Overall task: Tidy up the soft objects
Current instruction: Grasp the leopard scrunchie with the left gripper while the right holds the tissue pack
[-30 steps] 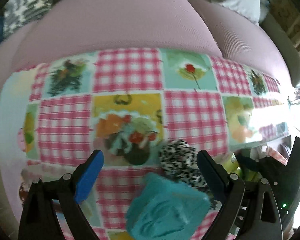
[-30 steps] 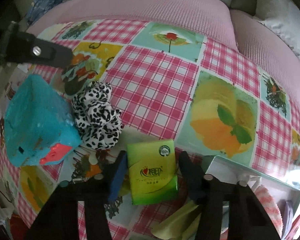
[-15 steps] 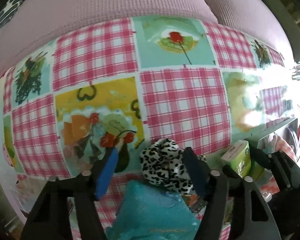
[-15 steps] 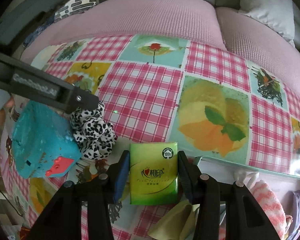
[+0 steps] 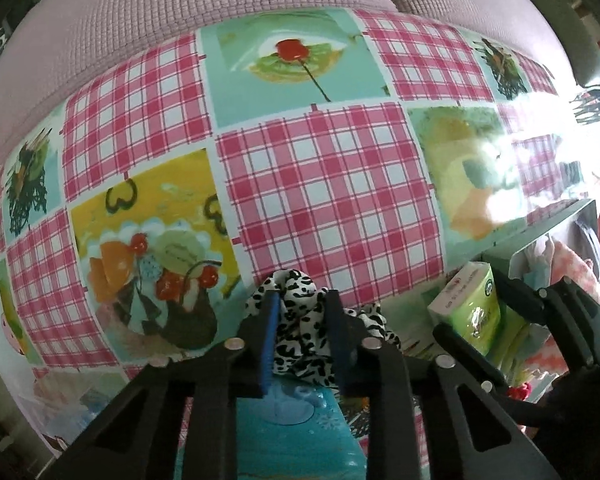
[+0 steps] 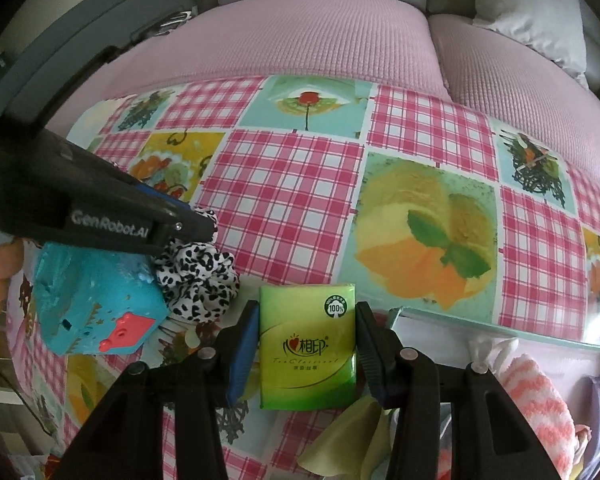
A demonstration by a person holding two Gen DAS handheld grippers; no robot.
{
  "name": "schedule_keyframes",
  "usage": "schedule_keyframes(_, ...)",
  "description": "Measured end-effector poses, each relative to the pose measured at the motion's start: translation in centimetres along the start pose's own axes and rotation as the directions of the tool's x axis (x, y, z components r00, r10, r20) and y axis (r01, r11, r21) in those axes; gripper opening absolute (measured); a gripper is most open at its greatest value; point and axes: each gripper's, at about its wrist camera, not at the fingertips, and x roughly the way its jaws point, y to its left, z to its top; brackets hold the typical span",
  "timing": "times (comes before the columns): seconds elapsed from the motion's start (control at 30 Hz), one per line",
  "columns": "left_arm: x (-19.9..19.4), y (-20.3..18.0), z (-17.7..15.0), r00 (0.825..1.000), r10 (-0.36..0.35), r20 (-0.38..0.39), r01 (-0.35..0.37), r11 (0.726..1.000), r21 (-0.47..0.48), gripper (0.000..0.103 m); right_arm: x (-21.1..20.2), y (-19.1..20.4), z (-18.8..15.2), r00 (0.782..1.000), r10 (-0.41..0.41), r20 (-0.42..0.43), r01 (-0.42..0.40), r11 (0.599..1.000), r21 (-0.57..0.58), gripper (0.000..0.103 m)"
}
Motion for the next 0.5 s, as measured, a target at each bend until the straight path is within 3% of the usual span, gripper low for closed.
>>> schedule_keyframes(0.23, -0.8, -0.9, -1.4, 0.998, -0.012, 0.057, 0.012, 1.0, -0.014, 0.01, -0.9, 0.2, -0.4, 1.0, 0.013, 0.013, -0.013, 1.0, 0.01, 0.049)
schedule_keyframes(0.5, -5.4, -1.4, -4.5, 0.98, -0.038, 0.193, 0.041, 0.999, -0.009, 0.0, -4.2, 0.8, -1.0, 0.997, 0.036, 0.075, -0.039, 0.999, 0.033, 0.049)
